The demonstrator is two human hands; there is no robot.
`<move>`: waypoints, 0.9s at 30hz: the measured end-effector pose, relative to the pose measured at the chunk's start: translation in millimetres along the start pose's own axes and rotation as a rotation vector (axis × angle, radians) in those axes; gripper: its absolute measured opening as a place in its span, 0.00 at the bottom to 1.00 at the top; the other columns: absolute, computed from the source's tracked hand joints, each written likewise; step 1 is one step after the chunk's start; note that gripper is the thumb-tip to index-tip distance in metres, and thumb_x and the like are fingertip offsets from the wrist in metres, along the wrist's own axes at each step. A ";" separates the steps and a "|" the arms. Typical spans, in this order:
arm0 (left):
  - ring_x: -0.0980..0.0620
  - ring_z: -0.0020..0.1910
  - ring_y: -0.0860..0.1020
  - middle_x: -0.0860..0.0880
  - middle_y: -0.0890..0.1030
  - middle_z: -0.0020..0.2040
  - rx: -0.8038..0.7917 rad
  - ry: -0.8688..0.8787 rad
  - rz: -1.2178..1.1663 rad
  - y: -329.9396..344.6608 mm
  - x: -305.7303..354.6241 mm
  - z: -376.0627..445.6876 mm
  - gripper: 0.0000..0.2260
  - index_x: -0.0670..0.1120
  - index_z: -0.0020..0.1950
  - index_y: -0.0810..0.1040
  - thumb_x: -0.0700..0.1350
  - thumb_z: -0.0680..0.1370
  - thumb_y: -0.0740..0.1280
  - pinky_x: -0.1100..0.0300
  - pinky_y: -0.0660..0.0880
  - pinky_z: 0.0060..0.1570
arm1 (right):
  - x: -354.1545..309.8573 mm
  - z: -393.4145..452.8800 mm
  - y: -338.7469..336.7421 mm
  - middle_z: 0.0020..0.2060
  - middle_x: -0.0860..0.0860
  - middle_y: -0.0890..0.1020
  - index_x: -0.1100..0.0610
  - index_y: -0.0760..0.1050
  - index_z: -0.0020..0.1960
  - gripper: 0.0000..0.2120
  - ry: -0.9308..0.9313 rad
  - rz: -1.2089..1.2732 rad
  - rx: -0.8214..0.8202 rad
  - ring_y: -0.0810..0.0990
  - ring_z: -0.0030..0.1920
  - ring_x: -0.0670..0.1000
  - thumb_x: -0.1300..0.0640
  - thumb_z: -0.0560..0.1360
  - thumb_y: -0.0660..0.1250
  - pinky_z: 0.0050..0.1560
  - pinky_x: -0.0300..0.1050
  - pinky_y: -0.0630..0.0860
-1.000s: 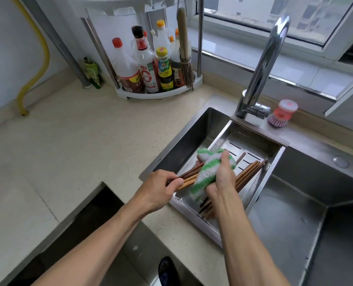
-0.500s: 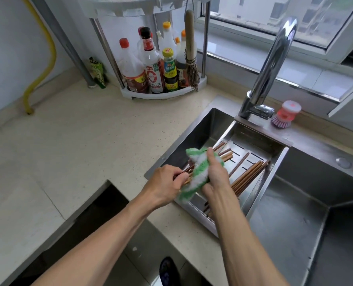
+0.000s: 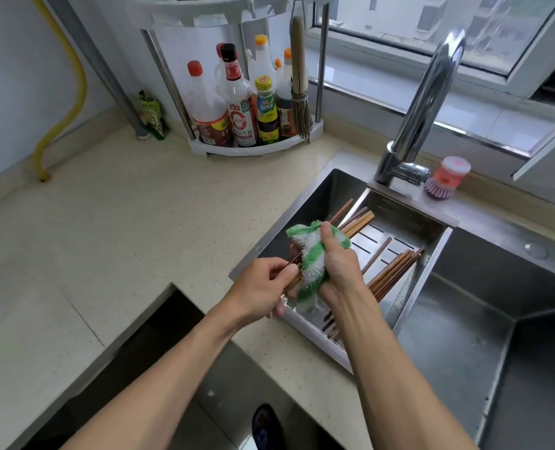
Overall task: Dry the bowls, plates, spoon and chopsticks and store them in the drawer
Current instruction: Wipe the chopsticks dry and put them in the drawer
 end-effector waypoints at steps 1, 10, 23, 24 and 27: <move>0.50 0.25 0.75 0.44 0.82 0.36 0.038 0.017 0.075 -0.9 -1.1 -0.2 0.16 0.43 0.43 0.78 0.49 0.84 0.60 0.59 0.71 0.24 | -0.3 -1.3 0.9 0.53 0.63 0.84 0.64 0.76 0.60 0.18 0.000 0.000 -0.021 0.84 0.50 0.60 0.53 0.76 0.70 0.57 0.60 0.80; 0.56 0.25 0.67 0.50 0.69 0.26 0.253 0.091 0.152 -7.3 11.0 -3.8 0.25 0.46 0.29 0.65 0.54 0.85 0.55 0.57 0.66 0.29 | -14.2 -0.7 -2.8 0.54 0.61 0.84 0.62 0.76 0.57 0.16 -0.115 0.212 -0.036 0.84 0.52 0.58 0.52 0.76 0.68 0.53 0.54 0.81; 0.57 0.25 0.67 0.54 0.68 0.26 0.253 0.280 0.352 -7.8 16.8 2.3 0.23 0.51 0.30 0.64 0.48 0.86 0.54 0.63 0.60 0.26 | 14.5 -10.5 13.3 0.49 0.60 0.84 0.67 0.77 0.60 0.26 -0.056 0.156 0.008 0.85 0.46 0.56 0.55 0.67 0.74 0.50 0.51 0.83; 0.57 0.25 0.66 0.54 0.67 0.26 0.244 0.288 0.356 -6.4 18.3 1.9 0.23 0.50 0.30 0.63 0.48 0.86 0.54 0.62 0.60 0.26 | 13.2 -7.5 10.1 0.49 0.60 0.84 0.67 0.77 0.61 0.27 -0.055 0.137 0.038 0.85 0.45 0.55 0.54 0.66 0.74 0.50 0.51 0.83; 0.55 0.25 0.63 0.53 0.64 0.25 0.217 0.323 0.419 -10.0 21.2 -0.7 0.23 0.51 0.30 0.61 0.47 0.86 0.53 0.62 0.57 0.26 | 0.4 5.0 -0.9 0.57 0.61 0.83 0.64 0.76 0.62 0.28 -0.072 0.151 0.098 0.83 0.52 0.57 0.51 0.67 0.74 0.53 0.54 0.81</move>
Point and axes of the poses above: each hand's wrist, its own z-axis towards the middle knuckle, its own y-axis out of the palm, x = y × z, the point moved 6 cm from there along z, towards the middle knuckle
